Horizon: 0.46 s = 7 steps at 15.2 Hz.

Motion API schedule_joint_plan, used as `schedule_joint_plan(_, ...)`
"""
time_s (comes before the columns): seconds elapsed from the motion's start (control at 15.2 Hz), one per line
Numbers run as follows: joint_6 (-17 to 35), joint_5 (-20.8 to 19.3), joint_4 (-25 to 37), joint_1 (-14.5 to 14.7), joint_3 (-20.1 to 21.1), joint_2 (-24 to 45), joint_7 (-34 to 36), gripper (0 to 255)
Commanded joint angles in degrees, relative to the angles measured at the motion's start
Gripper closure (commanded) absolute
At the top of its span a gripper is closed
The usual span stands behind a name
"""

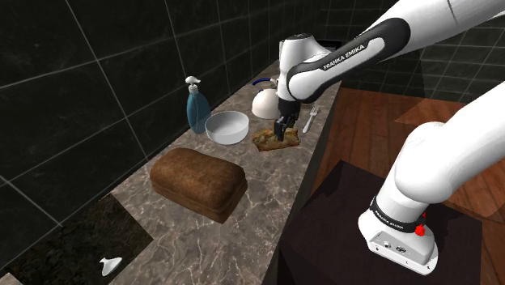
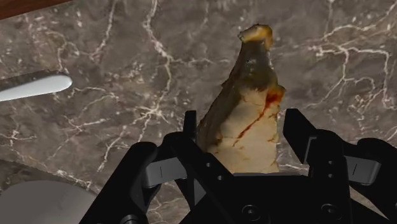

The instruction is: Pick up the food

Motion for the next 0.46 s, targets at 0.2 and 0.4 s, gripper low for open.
schedule_joint_plan(0.2,-4.9,0.0,2.4,0.0,0.0,-2.5,0.0,255)
schedule_joint_plan(0.4,-5.9,0.0,3.0,0.0,0.0,-2.9,-0.1,255)
